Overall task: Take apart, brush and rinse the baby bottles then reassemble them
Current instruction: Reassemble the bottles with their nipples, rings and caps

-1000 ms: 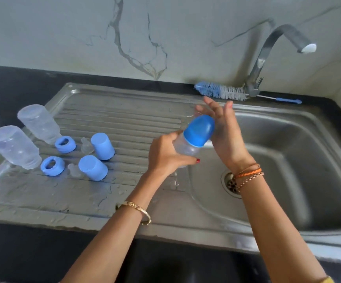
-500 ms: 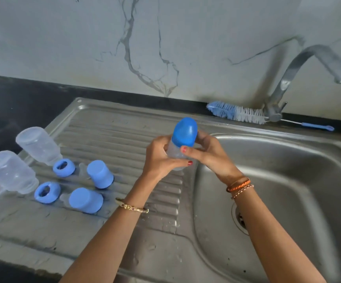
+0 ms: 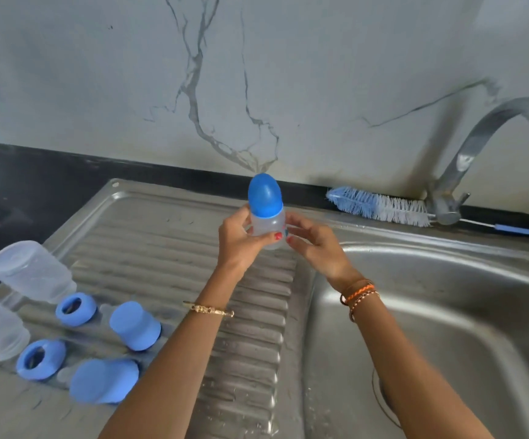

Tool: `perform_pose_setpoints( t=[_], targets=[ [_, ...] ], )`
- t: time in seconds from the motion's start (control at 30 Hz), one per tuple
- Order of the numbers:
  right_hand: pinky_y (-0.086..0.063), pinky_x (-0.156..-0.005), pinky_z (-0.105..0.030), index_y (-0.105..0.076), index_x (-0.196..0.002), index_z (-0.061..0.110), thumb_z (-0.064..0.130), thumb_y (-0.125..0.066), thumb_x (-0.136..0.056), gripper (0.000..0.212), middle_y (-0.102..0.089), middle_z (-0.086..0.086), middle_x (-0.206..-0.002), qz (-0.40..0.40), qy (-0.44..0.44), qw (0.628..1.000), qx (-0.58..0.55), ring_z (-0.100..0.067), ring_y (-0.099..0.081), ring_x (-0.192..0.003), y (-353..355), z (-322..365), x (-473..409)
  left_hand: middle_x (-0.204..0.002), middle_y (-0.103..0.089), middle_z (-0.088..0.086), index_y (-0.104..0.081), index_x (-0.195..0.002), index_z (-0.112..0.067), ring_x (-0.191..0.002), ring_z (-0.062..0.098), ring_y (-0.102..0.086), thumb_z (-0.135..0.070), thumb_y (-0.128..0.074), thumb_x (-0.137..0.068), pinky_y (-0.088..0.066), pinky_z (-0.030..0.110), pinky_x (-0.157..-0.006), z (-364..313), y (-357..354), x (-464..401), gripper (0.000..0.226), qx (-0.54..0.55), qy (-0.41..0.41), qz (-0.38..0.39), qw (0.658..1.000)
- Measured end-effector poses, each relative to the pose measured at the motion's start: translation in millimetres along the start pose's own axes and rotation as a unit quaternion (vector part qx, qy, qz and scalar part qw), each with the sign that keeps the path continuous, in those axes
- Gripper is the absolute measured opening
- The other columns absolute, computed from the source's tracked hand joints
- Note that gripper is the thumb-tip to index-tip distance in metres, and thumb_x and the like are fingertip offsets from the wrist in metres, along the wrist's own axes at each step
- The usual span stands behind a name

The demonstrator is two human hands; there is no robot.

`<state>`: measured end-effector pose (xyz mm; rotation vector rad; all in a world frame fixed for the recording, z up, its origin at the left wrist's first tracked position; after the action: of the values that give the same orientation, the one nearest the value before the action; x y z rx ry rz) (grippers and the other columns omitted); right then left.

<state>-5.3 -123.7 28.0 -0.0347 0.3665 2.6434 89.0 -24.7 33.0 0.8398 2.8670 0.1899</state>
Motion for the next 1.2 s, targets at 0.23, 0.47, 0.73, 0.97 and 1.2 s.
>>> perform_pose_setpoints(
  t=[0.23, 0.47, 0.73, 0.97, 1.2],
  targets=[
    [-0.046, -0.091, -0.022, -0.060, -0.122, 0.013, 0.015, -0.069, -0.082, 0.041, -0.066, 0.002, -0.114, -0.088, 0.013, 0.991, 0.096, -0.011, -0.060, -0.102, 7, -12, -36, -0.111, -0.066, 0.003, -0.056, -0.124, -0.008, -0.107, 0.013, -0.061, 0.004, -0.069, -0.076, -0.050, 0.022, -0.092, 10, -18, -25, 0.051, 0.020, 0.018, 0.057, 0.998],
    [-0.041, -0.079, -0.004, -0.059, -0.118, 0.013, 0.018, -0.071, -0.081, 0.040, -0.062, 0.007, -0.108, -0.131, -0.013, 0.989, 0.070, -0.006, -0.056, -0.098, 9, -28, -38, -0.115, -0.063, 0.002, -0.050, -0.130, -0.011, -0.106, 0.007, -0.059, 0.008, -0.068, -0.075, -0.045, 0.006, -0.078, 17, -18, -26, 0.061, 0.070, 0.021, 0.030, 0.997],
    [-0.045, -0.085, -0.011, -0.046, -0.134, 0.012, 0.016, -0.073, -0.079, 0.061, -0.053, 0.001, -0.125, -0.144, -0.055, 0.986, 0.063, -0.008, -0.053, -0.107, 12, -28, -31, -0.138, -0.050, 0.003, -0.037, -0.141, -0.015, -0.128, 0.015, -0.045, -0.003, -0.075, -0.073, -0.039, 0.034, -0.107, 26, -17, -23, 0.078, 0.020, 0.039, 0.011, 0.999],
    [-0.045, -0.068, -0.005, -0.056, -0.112, 0.013, 0.001, -0.067, -0.078, 0.038, -0.055, 0.002, -0.100, -0.264, -0.009, 0.964, 0.024, -0.011, -0.054, -0.090, 27, 13, 22, -0.128, -0.056, 0.002, -0.057, -0.123, -0.013, -0.118, 0.013, -0.051, 0.004, -0.058, -0.085, -0.041, 0.007, -0.082, -2, 20, 28, 0.042, 0.005, 0.058, -0.138, 0.989],
    [-0.049, -0.063, -0.019, -0.057, -0.092, 0.019, -0.006, -0.057, -0.079, 0.028, -0.054, 0.010, -0.079, -0.274, 0.046, 0.960, -0.036, -0.006, -0.052, -0.067, -20, 67, 82, -0.115, -0.062, 0.004, -0.065, -0.107, -0.014, -0.098, 0.007, -0.055, 0.002, -0.057, -0.085, -0.041, 0.000, -0.069, -51, 71, 102, 0.028, 0.014, -0.045, -0.125, 0.991]
  ],
)
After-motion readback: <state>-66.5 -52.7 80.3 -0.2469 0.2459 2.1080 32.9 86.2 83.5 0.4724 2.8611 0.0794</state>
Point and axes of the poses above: each hand's wrist, its own x-axis away from the middle knuckle, its own y-axis out of the back of the hand, z = x × y, the point moved 10 cm from there along -x, towards the middle knuckle
